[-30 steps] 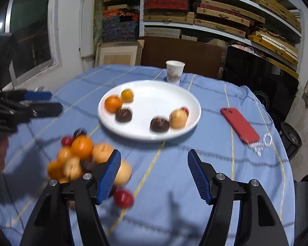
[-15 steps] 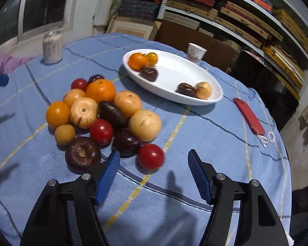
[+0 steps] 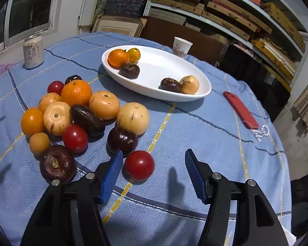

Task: Organize fruits
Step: 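Grasp a red tomato with the right tool from the pile, then grasp an orange with the left tool while the right tool carries the tomato to the plate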

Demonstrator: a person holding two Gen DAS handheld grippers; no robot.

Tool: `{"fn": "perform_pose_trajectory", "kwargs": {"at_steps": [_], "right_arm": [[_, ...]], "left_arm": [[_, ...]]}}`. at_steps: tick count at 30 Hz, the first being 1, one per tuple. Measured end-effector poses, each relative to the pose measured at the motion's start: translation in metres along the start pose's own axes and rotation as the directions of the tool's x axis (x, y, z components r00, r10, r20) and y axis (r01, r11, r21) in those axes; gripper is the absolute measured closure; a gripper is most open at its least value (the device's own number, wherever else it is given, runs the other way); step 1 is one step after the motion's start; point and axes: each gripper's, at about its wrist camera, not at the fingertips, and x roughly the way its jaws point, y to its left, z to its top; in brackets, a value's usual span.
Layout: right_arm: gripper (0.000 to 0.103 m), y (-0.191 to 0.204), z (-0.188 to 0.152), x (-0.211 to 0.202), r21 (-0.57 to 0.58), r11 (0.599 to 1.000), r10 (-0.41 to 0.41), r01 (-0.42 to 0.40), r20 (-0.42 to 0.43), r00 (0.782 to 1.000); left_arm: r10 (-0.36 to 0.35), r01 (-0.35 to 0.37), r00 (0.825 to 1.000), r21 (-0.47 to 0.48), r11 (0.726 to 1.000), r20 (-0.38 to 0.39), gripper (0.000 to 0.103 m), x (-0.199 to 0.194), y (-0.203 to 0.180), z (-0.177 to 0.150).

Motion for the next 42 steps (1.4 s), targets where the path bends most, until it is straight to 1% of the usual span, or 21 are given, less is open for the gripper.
{"fn": "perform_pose_trajectory", "kwargs": {"at_steps": [3,4,6,7,8,10,12,14,17,19,23,25,26,27,28,29,30,31,34,38,42], "right_arm": [[0.04,-0.001,0.001,0.004,0.005,1.0,0.02,-0.02,-0.015,1.0],[0.052,-0.001,0.0,0.005,0.011,0.999,0.042,-0.042,-0.021,0.999],[0.071,-0.002,-0.001,0.005,0.032,0.995,0.095,-0.094,-0.028,0.995],[0.073,-0.002,-0.001,0.003,0.042,0.994,0.099,-0.098,-0.026,0.995],[0.073,-0.002,-0.002,0.001,0.048,0.994,0.096,-0.095,-0.023,0.995],[0.073,-0.004,-0.004,-0.01,0.07,0.992,0.107,-0.107,0.012,0.994],[0.073,-0.006,-0.005,-0.025,0.084,0.989,0.122,-0.125,0.048,0.991],[0.073,-0.007,-0.008,-0.042,0.097,0.985,0.133,-0.14,0.083,0.988],[0.074,-0.007,-0.016,-0.064,0.114,0.979,0.156,-0.17,0.122,0.98],[0.073,-0.007,-0.021,-0.072,0.12,0.976,0.166,-0.182,0.132,0.977],[0.073,-0.006,-0.029,-0.079,0.138,0.968,0.191,-0.21,0.137,0.972],[0.073,-0.005,-0.031,-0.082,0.145,0.965,0.196,-0.217,0.141,0.97],[0.073,-0.005,-0.031,-0.083,0.146,0.964,0.201,-0.222,0.146,0.969],[0.073,-0.005,-0.032,-0.084,0.147,0.963,0.203,-0.224,0.149,0.968],[0.073,-0.005,-0.032,-0.086,0.147,0.963,0.202,-0.224,0.152,0.967],[0.073,-0.005,-0.033,-0.087,0.145,0.964,0.201,-0.223,0.156,0.967],[0.073,-0.005,-0.033,-0.088,0.143,0.965,0.198,-0.221,0.161,0.967],[0.073,-0.005,-0.033,-0.09,0.141,0.965,0.198,-0.222,0.165,0.966],[0.073,-0.005,-0.033,-0.092,0.142,0.965,0.197,-0.222,0.172,0.965],[0.073,-0.007,-0.036,-0.092,0.153,0.962,0.199,-0.226,0.169,0.965],[0.074,-0.008,-0.036,-0.095,0.15,0.966,0.182,-0.209,0.174,0.968]], "left_arm": [[0.007,-0.007,1.0,0.017,1.0,-0.018,0.004,0.008,-0.003,0.001],[0.012,-0.011,1.0,0.021,1.0,-0.02,0.004,0.009,-0.004,0.001],[0.017,-0.016,1.0,0.025,1.0,-0.021,0.004,0.014,-0.005,0.002],[0.019,-0.019,1.0,0.026,0.999,-0.021,0.004,0.016,-0.006,0.003],[0.027,-0.027,0.999,0.032,0.999,-0.018,0.004,0.019,-0.007,0.005],[0.042,-0.041,0.999,0.05,0.998,-0.008,0.004,0.023,-0.011,0.007],[0.107,-0.108,0.994,0.084,0.991,0.018,0.005,0.028,-0.016,0.009],[0.141,-0.141,0.99,0.103,0.985,0.01,0.005,0.035,-0.018,0.011],[0.137,-0.134,0.99,0.094,0.986,-0.023,0.005,0.045,-0.018,0.012],[0.143,-0.141,0.989,0.092,0.986,-0.021,0.004,0.05,-0.017,0.012],[0.151,-0.15,0.988,0.035,0.988,-0.031,0.004,0.058,-0.006,0.02],[0.127,-0.126,0.991,0.023,0.992,-0.031,0.012,0.06,-0.004,0.019],[0.123,-0.123,0.992,0.031,0.992,-0.028,0.02,0.059,-0.006,0.019],[0.117,-0.116,0.993,0.044,0.992,-0.028,0.033,0.059,-0.009,0.018],[0.104,-0.102,0.994,0.05,0.993,-0.031,0.04,0.059,-0.011,0.018],[0.078,-0.075,0.996,0.053,0.996,-0.054,0.058,0.061,-0.012,0.016],[0.051,-0.046,0.994,0.052,0.998,-0.1,0.062,0.069,-0.012,0.013],[0.042,-0.037,0.993,0.047,0.998,-0.112,0.062,0.073,-0.011,0.011],[0.02,-0.018,0.995,0.019,1.0,-0.103,0.063,0.071,-0.007,0.013],[0.023,-0.023,0.998,-0.006,1.0,-0.05,0.064,0.058,-0.005,0.013],[0.012,-0.012,1.0,0.017,1.0,0.006,0.064,0.032,-0.013,0.014]]}}
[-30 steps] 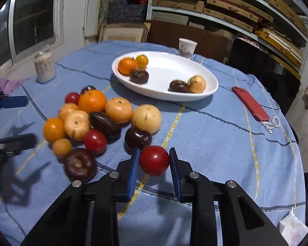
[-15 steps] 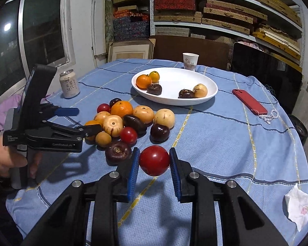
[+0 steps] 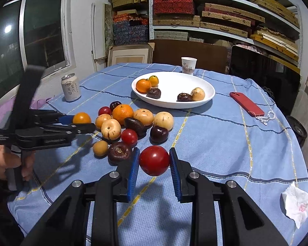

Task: Organize fruits
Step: 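Grasp an orange with the left tool while the right tool carries the tomato to the plate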

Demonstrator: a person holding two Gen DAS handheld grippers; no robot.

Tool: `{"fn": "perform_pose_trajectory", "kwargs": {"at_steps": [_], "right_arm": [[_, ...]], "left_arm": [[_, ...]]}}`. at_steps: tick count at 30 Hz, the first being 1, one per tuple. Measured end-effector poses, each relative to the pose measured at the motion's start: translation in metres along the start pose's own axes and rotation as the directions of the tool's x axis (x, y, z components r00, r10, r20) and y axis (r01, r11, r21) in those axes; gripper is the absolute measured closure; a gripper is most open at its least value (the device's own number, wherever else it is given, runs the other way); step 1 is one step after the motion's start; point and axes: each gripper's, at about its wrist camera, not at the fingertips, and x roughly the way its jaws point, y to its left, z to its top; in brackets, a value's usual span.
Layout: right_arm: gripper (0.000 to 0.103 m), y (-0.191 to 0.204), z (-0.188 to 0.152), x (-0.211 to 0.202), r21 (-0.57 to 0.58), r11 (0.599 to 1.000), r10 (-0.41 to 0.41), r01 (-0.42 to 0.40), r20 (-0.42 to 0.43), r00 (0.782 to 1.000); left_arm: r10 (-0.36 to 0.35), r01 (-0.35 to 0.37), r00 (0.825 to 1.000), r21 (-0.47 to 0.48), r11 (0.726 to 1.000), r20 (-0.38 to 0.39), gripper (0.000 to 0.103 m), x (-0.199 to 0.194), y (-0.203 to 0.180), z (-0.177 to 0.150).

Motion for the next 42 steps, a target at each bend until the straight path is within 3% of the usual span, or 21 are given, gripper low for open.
{"fn": "perform_pose_trajectory", "kwargs": {"at_steps": [4,9,12,15,18,21,32,35,38,40,42], "right_arm": [[0.074,-0.003,0.013,-0.011,-0.002,1.0,-0.029,0.029,0.061,0.998],[0.074,-0.001,0.054,-0.026,-0.068,0.996,-0.045,0.055,0.146,0.988],[0.074,-0.005,0.082,-0.013,-0.08,0.995,-0.045,0.058,0.149,0.988],[0.074,-0.022,0.105,0.024,-0.026,0.997,-0.07,0.074,0.12,0.99],[0.074,-0.038,0.112,0.075,0.034,0.995,-0.094,0.092,0.053,0.994],[0.074,-0.043,0.113,0.11,0.055,0.995,-0.083,0.082,0.019,0.996],[0.074,-0.053,0.121,0.166,0.005,0.995,-0.1,0.101,-0.054,0.994],[0.073,-0.052,0.118,0.177,-0.007,0.995,-0.099,0.099,-0.078,0.992],[0.072,-0.052,0.115,0.181,-0.003,0.995,-0.1,0.1,-0.075,0.992],[0.055,-0.052,0.114,0.179,0.0,0.994,-0.111,0.111,-0.064,0.992],[0.038,-0.054,0.115,0.171,0.011,0.992,-0.123,0.123,-0.027,0.992]], "left_arm": [[-0.025,0.024,0.997,0.013,1.0,0.067,0.064,-0.03,-0.007,0.016],[-0.068,0.067,0.992,0.015,0.998,0.106,0.064,-0.047,-0.01,0.068],[-0.122,0.124,0.988,-0.022,0.992,0.092,0.064,-0.029,-0.005,0.102],[-0.166,0.169,0.986,-0.14,0.976,0.031,0.064,0.021,0.014,0.127],[-0.126,0.13,0.991,-0.205,0.97,0.032,0.064,0.057,0.026,0.137],[-0.141,0.147,0.989,-0.233,0.961,0.043,0.064,0.075,0.028,0.14],[-0.136,0.123,0.99,-0.219,0.968,-0.046,0.064,0.134,0.024,0.143],[-0.122,0.109,0.991,-0.229,0.967,-0.045,0.052,0.141,0.027,0.143],[-0.131,0.117,0.991,-0.248,0.962,-0.038,0.048,0.142,0.031,0.144],[-0.128,0.116,0.991,-0.25,0.961,-0.031,0.041,0.139,0.032,0.145],[-0.11,0.105,0.994,-0.256,0.961,-0.007,0.028,0.13,0.034,0.147]]}}
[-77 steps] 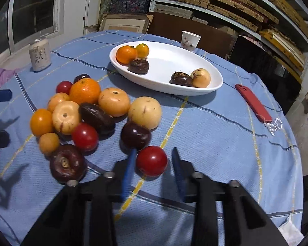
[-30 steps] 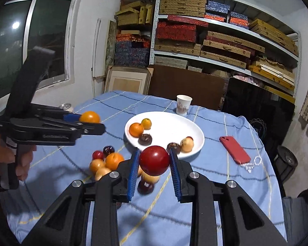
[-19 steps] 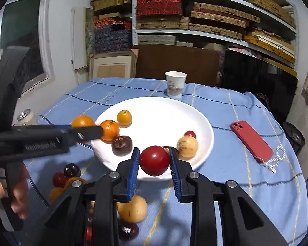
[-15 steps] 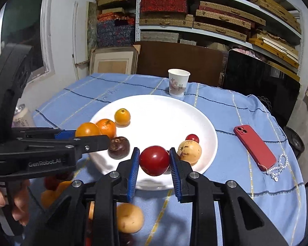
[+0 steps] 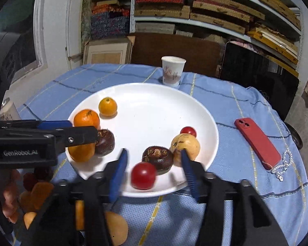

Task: Organize fruits
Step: 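Grasp an orange with the left tool while the right tool carries the tomato to the plate, then grasp a brown mangosteen with the right tool while the left tool grasps a small pear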

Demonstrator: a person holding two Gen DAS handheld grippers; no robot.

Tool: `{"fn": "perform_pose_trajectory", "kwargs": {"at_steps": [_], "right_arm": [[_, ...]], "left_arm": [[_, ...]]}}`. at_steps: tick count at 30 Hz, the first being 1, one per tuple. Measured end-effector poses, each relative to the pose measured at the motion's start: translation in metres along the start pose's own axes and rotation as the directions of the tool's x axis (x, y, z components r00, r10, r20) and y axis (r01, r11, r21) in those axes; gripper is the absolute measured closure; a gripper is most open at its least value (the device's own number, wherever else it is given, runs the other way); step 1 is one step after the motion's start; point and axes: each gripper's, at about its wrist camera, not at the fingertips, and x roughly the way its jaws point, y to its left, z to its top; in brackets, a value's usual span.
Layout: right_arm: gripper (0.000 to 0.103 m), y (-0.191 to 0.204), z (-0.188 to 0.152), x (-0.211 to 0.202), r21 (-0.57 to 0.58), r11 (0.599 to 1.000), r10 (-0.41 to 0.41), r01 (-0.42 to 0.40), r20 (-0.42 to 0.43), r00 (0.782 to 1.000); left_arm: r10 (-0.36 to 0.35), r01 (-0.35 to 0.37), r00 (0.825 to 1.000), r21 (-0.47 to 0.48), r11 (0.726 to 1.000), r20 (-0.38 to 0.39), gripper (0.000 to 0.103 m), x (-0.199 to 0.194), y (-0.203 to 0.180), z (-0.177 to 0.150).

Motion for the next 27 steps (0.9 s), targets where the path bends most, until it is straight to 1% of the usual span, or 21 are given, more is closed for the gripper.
{"fn": "perform_pose_trajectory", "kwargs": {"at_steps": [2,3,6,8,9,10,13,15,16,17,20,23,26,27], "right_arm": [[0.036,-0.004,0.002,-0.009,0.005,1.0,-0.015,0.015,0.029,0.999],[0.036,-0.005,0.003,-0.015,0.012,1.0,-0.011,0.01,0.033,0.999],[0.036,-0.01,-0.003,-0.041,0.017,1.0,-0.003,0.002,0.055,0.998],[0.036,-0.01,-0.011,-0.061,0.005,1.0,0.008,-0.008,0.062,0.998],[0.036,-0.007,-0.019,-0.074,-0.007,1.0,0.011,-0.011,0.051,0.999],[0.036,-0.004,-0.026,-0.082,-0.017,1.0,0.017,-0.017,0.041,0.999],[0.036,0.016,-0.056,-0.111,-0.06,0.995,0.078,-0.077,0.016,0.997],[0.036,0.024,-0.072,-0.121,-0.051,0.992,0.117,-0.117,-0.01,0.993],[0.036,0.03,-0.079,-0.124,-0.045,0.989,0.139,-0.141,-0.026,0.99],[0.036,0.035,-0.086,-0.124,-0.041,0.987,0.155,-0.157,-0.043,0.987],[0.036,0.053,-0.099,-0.12,-0.035,0.981,0.188,-0.192,-0.088,0.978],[0.036,0.066,-0.103,-0.114,-0.037,0.978,0.202,-0.207,-0.118,0.972],[0.038,0.076,-0.105,-0.105,-0.05,0.978,0.191,-0.201,-0.149,0.97],[0.042,0.077,-0.105,-0.103,-0.048,0.977,0.197,-0.207,-0.156,0.968]], "left_arm": [[0.014,-0.014,0.999,-0.002,1.0,0.034,0.027,-0.013,0.001,0.001],[0.007,-0.007,0.999,-0.002,1.0,0.043,0.027,-0.019,0.002,0.0],[0.016,-0.017,0.997,0.017,1.0,0.082,0.026,-0.049,0.002,-0.008],[0.022,-0.026,0.995,0.047,0.999,0.094,0.025,-0.073,0.0,-0.021],[0.033,-0.04,0.995,0.067,0.997,0.098,0.021,-0.083,-0.001,-0.029],[0.052,-0.062,0.994,0.094,0.994,0.098,0.021,-0.094,-0.004,-0.04],[0.048,-0.06,0.996,0.163,0.985,0.078,0.02,-0.118,-0.01,-0.071],[0.061,-0.076,0.995,0.199,0.977,0.078,0.02,-0.134,-0.013,-0.094],[0.065,-0.079,0.995,0.204,0.976,0.075,0.02,-0.14,-0.013,-0.104],[0.065,-0.078,0.995,0.206,0.975,0.071,0.016,-0.146,-0.012,-0.116],[0.099,-0.113,0.993,0.23,0.967,0.072,0.015,-0.152,-0.009,-0.139],[0.117,-0.13,0.991,0.22,0.967,0.071,0.015,-0.155,-0.002,-0.151],[0.124,-0.134,0.99,0.194,0.972,0.067,0.015,-0.156,0.006,-0.155],[0.125,-0.136,0.99,0.187,0.973,0.065,0.015,-0.155,0.009,-0.154]]}}
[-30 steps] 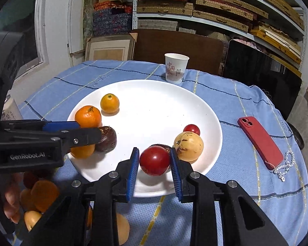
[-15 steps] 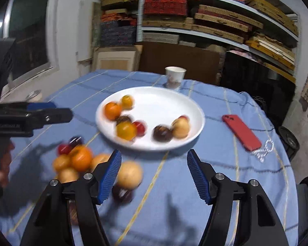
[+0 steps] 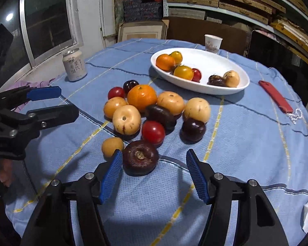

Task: Organize fruits
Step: 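Grasp a brown mangosteen with the right tool while the left tool grasps a small pear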

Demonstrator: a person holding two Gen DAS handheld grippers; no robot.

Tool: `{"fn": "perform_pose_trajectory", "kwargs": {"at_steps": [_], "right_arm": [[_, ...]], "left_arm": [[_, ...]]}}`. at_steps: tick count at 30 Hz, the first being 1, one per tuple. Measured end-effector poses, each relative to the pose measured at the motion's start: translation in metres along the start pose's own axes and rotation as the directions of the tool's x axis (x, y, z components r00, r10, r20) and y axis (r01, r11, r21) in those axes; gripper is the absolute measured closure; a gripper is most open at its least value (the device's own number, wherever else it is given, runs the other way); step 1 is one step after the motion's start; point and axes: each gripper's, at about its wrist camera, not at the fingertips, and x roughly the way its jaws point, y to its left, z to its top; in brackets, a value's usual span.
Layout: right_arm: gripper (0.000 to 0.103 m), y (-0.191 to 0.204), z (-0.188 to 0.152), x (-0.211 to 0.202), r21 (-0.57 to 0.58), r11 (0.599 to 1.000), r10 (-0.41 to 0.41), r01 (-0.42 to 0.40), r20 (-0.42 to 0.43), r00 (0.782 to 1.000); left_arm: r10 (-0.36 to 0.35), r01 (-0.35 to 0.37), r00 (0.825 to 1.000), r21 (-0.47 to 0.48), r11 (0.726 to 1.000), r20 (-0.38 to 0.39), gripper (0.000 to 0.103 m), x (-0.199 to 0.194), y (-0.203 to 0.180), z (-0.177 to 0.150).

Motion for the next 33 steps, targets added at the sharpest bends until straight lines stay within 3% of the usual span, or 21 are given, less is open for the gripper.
{"fn": "perform_pose_trajectory", "kwargs": {"at_steps": [8,10,14,21,27,32,33], "right_arm": [[0.047,0.01,0.004,0.018,-0.01,1.0,-0.01,0.01,-0.043,0.999],[0.06,0.013,0.004,0.023,-0.013,1.0,0.016,-0.017,-0.066,0.998],[0.06,0.013,0.001,0.015,-0.005,1.0,-0.009,0.009,-0.05,0.999],[0.06,-0.009,-0.024,-0.045,0.109,0.991,-0.091,0.082,0.082,0.992],[0.06,-0.024,-0.05,-0.073,0.173,0.981,-0.102,0.085,0.089,0.991],[0.06,-0.025,-0.055,-0.078,0.172,0.982,-0.101,0.083,0.1,0.99],[0.06,-0.025,-0.055,-0.078,0.171,0.982,-0.099,0.081,0.102,0.99]], "left_arm": [[0.007,-0.007,1.0,-0.003,1.0,0.0,0.015,-0.001,0.005,0.001],[0.008,-0.008,1.0,0.0,1.0,-0.001,0.015,-0.001,0.006,0.001],[0.002,-0.002,1.0,0.011,1.0,-0.001,0.015,-0.002,0.001,0.0],[-0.014,0.016,1.0,0.117,0.993,-0.015,0.015,0.007,-0.036,-0.005],[0.019,-0.007,0.998,0.183,0.983,-0.065,0.015,0.041,-0.068,-0.009],[0.056,-0.034,0.989,0.15,0.988,-0.139,0.015,0.067,-0.066,-0.009],[0.056,-0.035,0.988,0.143,0.989,-0.143,0.026,0.069,-0.065,-0.01]]}}
